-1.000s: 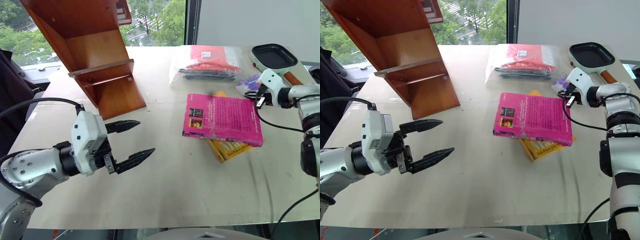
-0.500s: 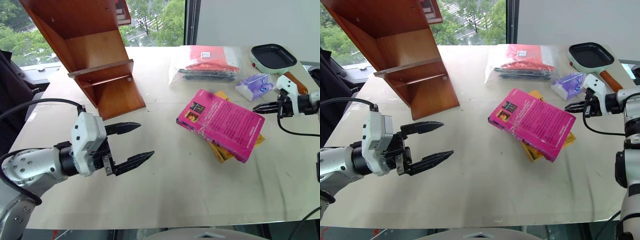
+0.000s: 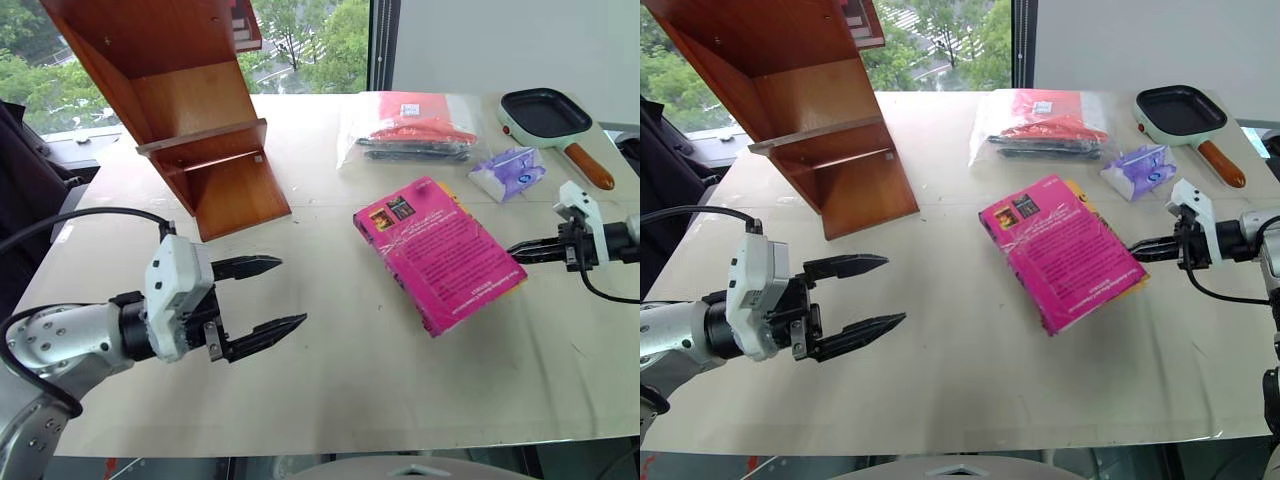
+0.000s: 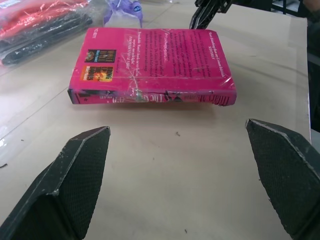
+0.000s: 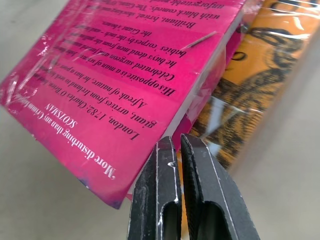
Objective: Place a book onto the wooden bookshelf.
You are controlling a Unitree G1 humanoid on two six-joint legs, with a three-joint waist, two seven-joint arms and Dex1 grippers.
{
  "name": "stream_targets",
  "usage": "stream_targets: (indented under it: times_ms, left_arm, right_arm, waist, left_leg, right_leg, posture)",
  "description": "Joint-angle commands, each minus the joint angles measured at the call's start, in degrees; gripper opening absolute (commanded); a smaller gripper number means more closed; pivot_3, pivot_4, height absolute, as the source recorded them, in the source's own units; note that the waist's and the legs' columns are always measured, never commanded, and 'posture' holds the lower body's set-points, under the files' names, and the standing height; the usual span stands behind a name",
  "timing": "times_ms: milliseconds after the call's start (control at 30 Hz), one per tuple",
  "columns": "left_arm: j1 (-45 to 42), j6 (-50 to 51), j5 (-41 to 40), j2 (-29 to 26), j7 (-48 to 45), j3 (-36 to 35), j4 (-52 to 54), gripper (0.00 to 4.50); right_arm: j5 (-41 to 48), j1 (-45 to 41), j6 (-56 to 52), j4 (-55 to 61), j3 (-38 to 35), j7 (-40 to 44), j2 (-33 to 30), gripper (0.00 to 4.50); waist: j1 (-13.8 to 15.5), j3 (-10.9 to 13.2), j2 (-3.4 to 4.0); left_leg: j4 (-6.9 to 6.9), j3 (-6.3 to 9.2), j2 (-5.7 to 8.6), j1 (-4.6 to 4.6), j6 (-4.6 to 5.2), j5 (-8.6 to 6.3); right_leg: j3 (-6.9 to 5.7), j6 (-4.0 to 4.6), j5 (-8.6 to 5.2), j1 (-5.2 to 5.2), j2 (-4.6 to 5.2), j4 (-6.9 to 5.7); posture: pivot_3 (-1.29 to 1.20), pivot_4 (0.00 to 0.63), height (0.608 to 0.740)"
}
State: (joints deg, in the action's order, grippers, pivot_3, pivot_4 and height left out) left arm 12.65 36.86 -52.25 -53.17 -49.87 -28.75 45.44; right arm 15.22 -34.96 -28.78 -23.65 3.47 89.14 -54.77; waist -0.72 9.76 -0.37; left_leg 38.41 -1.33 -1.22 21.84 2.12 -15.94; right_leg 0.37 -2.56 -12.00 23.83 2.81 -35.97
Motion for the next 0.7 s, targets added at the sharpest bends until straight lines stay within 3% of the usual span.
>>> stream_targets:
  times_ms: [33,233,300,400,500,667,700]
  left_arm:
    - [0.17,-1.21,0.61,0.11,-0.42,-0.83,0.03,4.50]
    - [0.86,-0.84,0.08,2.23,1.79,0.13,0.08,4.50]
    - [0.00,1.43,-4.98,7.78,9.95,3.88,0.77,4.50]
    - [-0.99,5.64,-16.13,17.72,26.28,12.82,1.43,4.50]
    - [-1.62,7.29,-21.61,23.81,35.15,20.04,1.76,4.50]
    - [-6.97,8.11,-28.93,27.05,45.07,22.08,-6.51,4.50]
    - [-8.02,8.72,-30.17,27.00,46.25,22.33,-8.67,4.50]
  right_arm:
    - [2.85,0.46,-2.19,2.95,-2.61,1.22,-1.61,0.04]
    - [0.19,1.83,6.70,-0.05,-5.68,-7.60,-1.78,0.04]
    - [2.21,3.66,8.86,0.56,-11.31,-12.56,-0.78,0.04]
    - [10.67,13.04,-0.32,12.25,-19.18,-9.23,-3.74,0.73]
    - [19.32,23.68,-10.87,25.80,-29.42,-10.57,-4.55,2.11]
    - [31.20,38.97,-22.29,44.11,-43.67,-16.95,0.73,4.42]
    - [32.91,40.96,-23.39,46.65,-45.49,-18.51,2.16,4.42]
  waist:
    - [0.04,0.00,0.00]
    - [0.10,0.01,-0.02]
    - [0.22,-0.02,0.03]
    - [1.22,-0.03,0.04]
    - [1.50,-0.03,-0.10]
    - [1.65,-0.15,-0.10]
    - [1.65,-0.16,-0.10]
  left_leg:
    - [0.00,0.00,0.00,0.01,0.00,0.00]
    - [0.00,-0.03,0.01,0.02,0.00,0.00]
    - [0.00,-0.02,0.01,0.02,0.00,0.00]
    - [-0.01,0.05,-0.01,0.07,0.01,-0.01]
    - [0.08,0.18,-0.03,0.17,0.05,-0.03]
    - [0.08,0.28,-0.02,-0.05,0.05,-0.02]
    - [0.14,0.22,-0.02,-0.10,0.04,-0.02]
  right_leg:
    - [0.00,0.00,0.00,0.00,0.00,0.01]
    - [0.02,0.00,0.00,0.01,0.02,0.03]
    - [0.02,0.00,0.00,0.00,0.02,0.02]
    - [0.04,-0.24,0.12,-0.03,0.12,0.07]
    - [0.19,-0.37,0.20,-0.03,0.20,-0.01]
    - [0.14,-0.19,0.11,-0.26,0.04,-0.05]
    - [0.08,-0.09,0.07,-0.27,-0.06,-0.06]
  posture:
    - [0.00,0.150,0.731]
    - [0.00,0.150,0.731]
    - [0.00,0.150,0.731]
    - [0.00,0.150,0.731]
    - [0.00,0.150,0.731]
    - [0.00,0.150,0.731]
    - [0.00,0.150,0.731]
